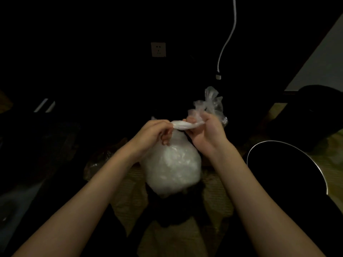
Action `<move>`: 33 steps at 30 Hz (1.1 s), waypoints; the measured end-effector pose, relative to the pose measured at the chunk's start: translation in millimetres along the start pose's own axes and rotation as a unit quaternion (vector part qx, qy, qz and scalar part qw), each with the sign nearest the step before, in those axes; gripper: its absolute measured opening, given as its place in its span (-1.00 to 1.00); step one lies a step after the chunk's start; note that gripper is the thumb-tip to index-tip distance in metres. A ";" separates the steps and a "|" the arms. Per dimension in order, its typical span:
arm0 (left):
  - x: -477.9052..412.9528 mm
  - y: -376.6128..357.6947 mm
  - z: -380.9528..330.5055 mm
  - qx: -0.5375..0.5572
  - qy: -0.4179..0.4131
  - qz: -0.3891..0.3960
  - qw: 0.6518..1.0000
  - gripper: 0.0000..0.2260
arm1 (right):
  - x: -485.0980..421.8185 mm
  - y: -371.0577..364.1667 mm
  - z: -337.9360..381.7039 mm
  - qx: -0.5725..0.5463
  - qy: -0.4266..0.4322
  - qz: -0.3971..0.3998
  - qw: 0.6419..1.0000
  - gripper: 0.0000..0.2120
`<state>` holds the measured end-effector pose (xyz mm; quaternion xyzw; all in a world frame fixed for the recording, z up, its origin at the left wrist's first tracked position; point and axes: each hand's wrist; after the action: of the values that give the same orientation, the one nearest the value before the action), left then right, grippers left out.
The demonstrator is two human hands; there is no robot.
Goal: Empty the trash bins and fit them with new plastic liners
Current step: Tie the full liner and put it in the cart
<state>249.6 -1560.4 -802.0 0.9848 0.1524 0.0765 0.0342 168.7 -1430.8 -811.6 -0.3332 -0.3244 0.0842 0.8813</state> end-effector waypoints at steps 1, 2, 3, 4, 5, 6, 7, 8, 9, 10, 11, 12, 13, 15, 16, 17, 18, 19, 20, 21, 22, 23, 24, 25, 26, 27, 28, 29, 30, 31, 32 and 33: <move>0.2 1.6 0.2 0.028 0.014 -0.013 0.999 -0.69 | -2.1 4.4 -0.9 0.053 0.041 -0.015 0.998 -0.67; -0.9 3.8 1.8 0.058 0.031 -0.025 0.998 -0.70 | -3.3 9.1 -2.9 0.122 0.086 -0.022 0.988 -0.67; -2.2 5.9 2.9 0.090 0.050 -0.035 0.994 -0.72 | -3.1 12.8 -5.9 0.204 0.129 -0.020 0.970 -0.66; -2.8 7.3 1.9 0.118 0.072 -0.046 0.989 -0.73 | -1.5 15.2 -8.8 0.283 0.167 -0.011 0.944 -0.66; -3.4 8.6 0.8 0.149 0.097 -0.053 0.983 -0.73 | 0.2 15.5 -11.3 0.354 0.196 0.001 0.914 -0.66; -3.5 10.6 1.0 0.176 0.119 -0.054 0.976 -0.75 | 1.1 14.4 -13.7 0.410 0.210 0.011 0.887 -0.67; -2.7 12.2 0.0 0.195 0.132 -0.058 0.970 -0.77 | 1.9 12.5 -15.1 0.447 0.209 0.014 0.870 -0.67; -1.8 13.2 -0.6 0.201 0.134 -0.067 0.968 -0.81 | 1.9 10.7 -15.7 0.464 0.201 0.015 0.863 -0.67; -0.7 14.0 -0.9 0.205 0.134 -0.081 0.966 -0.87 | 1.5 10.1 -15.7 0.472 0.198 0.014 0.859 -0.67; -0.5 14.4 0.2 0.211 0.133 -0.094 0.964 -0.87 | 0.8 9.6 -15.5 0.476 0.197 0.014 0.857 -0.67; -0.5 14.3 1.4 0.219 0.137 -0.103 0.960 -0.81 | 0.9 9.1 -15.2 0.483 0.198 0.013 0.853 -0.69; -0.3 14.3 2.4 0.224 0.139 -0.103 0.959 -0.76 | 1.5 8.3 -15.9 0.489 0.198 0.012 0.849 -0.73; 1.0 14.3 3.2 0.220 0.135 -0.088 0.962 -0.72 | 2.7 7.2 -17.2 0.493 0.196 0.010 0.847 -0.79; 5.0 15.9 6.8 0.183 0.095 -0.025 0.978 -0.70 | 6.3 6.4 -20.6 0.480 0.202 0.008 0.854 -0.78; 7.3 17.2 7.7 0.152 0.073 0.002 0.986 -0.69 | 8.1 6.5 -22.0 0.458 0.209 0.013 0.864 -0.78; 9.2 18.4 8.2 0.109 0.046 0.010 0.993 -0.69 | 11.4 6.0 -22.8 0.440 0.223 0.019 0.869 -0.78; 9.6 19.3 9.9 0.043 0.003 -0.002 0.999 -0.72 | 13.5 5.3 -23.3 0.436 0.241 0.025 0.867 -0.80; 7.9 19.6 11.3 -0.042 -0.055 -0.030 0.997 -0.75 | 15.1 4.3 -23.7 0.453 0.261 0.033 0.852 -0.82; 5.9 19.2 11.9 -0.131 -0.113 -0.067 0.983 -0.80 | 16.1 3.4 -24.2 0.472 0.280 0.048 0.834 -0.84; 4.0 18.7 13.1 -0.204 -0.160 -0.104 0.960 -0.85 | 18.0 2.6 -24.1 0.480 0.295 0.071 0.823 -0.85; 2.7 18.7 13.4 -0.255 -0.195 -0.133 0.938 -0.88 | 19.0 2.6 -23.5 0.463 0.297 0.098 0.829 -0.87; 1.6 19.6 13.2 -0.283 -0.226 -0.149 0.920 -0.90 | 19.9 3.2 -22.6 0.434 0.285 0.126 0.845 -0.87; 0.6 21.4 12.8 -0.296 -0.254 -0.154 0.908 -0.90 | 20.2 4.3 -21.4 0.408 0.266 0.151 0.860 -0.83; -0.3 23.6 11.8 -0.302 -0.271 -0.155 0.901 -0.87 | 20.2 5.2 -20.1 0.392 0.242 0.167 0.871 -0.76; -1.3 26.3 10.5 -0.310 -0.280 -0.152 0.896 -0.82 | 19.6 5.7 -18.6 0.388 0.219 0.174 0.878 -0.71; -2.2 28.7 9.2 -0.325 -0.286 -0.142 0.890 -0.76 | 18.8 6.3 -17.0 0.389 0.194 0.180 0.882 -0.68; -2.9 29.8 8.0 -0.350 -0.294 -0.128 0.880 -0.72 | 17.4 7.1 -15.2 0.387 0.168 0.185 0.887 -0.67; -3.4 30.4 7.2 -0.377 -0.300 -0.115 0.869 -0.72 | 16.2 7.7 -14.3 0.378 0.143 0.193 0.894 -0.67; -3.6 30.6 6.8 -0.400 -0.303 -0.108 0.858 -0.73 | 14.6 8.3 -14.6 0.362 0.121 0.202 0.902 -0.67; -4.3 30.8 6.1 -0.415 -0.304 -0.107 0.851 -0.76 | 14.4 8.6 -15.5 0.343 0.103 0.204 0.911 -0.68; -4.2 30.9 4.9 -0.420 -0.303 -0.111 0.848 -0.80 | 13.9 8.9 -16.7 0.323 0.086 0.197 0.922 -0.67; -4.0 31.0 3.5 -0.418 -0.301 -0.115 0.849 -0.85 | 13.2 8.7 -18.1 0.303 0.065 0.183 0.933 -0.66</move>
<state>255.6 -1591.2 -803.2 0.8275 0.2008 -0.1713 0.4955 190.9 -1429.0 -820.6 -0.1085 -0.1588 0.3168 0.9288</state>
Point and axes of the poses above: each hand's wrist, its own x-axis away from the middle knuckle, its own y-axis out of the back of the hand, z = x × y, and after that the axes turned 8 degrees about -z, right-handed
